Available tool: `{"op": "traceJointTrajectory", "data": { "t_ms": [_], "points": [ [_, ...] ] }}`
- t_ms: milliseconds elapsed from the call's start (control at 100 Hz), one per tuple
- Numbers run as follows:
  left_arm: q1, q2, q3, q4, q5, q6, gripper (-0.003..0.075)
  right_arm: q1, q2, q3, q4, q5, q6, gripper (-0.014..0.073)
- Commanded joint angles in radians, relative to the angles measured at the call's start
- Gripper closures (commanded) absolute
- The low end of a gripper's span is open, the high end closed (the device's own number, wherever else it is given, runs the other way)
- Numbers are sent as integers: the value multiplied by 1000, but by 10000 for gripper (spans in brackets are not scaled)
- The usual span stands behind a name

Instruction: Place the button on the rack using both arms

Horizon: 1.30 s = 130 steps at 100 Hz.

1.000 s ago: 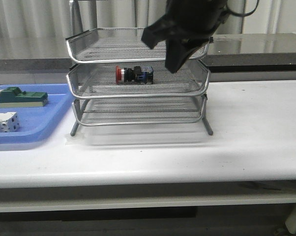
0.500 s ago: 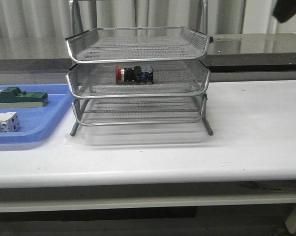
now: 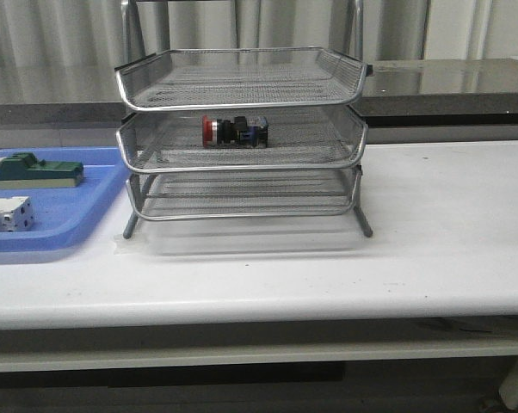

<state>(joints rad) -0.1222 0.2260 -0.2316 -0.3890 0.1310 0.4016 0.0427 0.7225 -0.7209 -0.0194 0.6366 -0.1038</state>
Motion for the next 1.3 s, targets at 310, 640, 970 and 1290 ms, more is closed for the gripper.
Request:
{"op": "traceJointTrajectory", "data": {
  "t_ms": [310,640,970,1290],
  "points": [
    [1,11,-28,-12,-82,-11,741,-8,-413,164,-12,-65,3,658],
    [1,11,-28,-12,-82,-11,741,-8,-442,164,-12,-46,3,659],
    [1,11,-28,-12,-82,-11,741,-8,-442,164,-12,-46,3,659],
    [1,11,-28,-12,-82,-11,741,-8,-444,215,-12,-110,3,659]
  ]
}}
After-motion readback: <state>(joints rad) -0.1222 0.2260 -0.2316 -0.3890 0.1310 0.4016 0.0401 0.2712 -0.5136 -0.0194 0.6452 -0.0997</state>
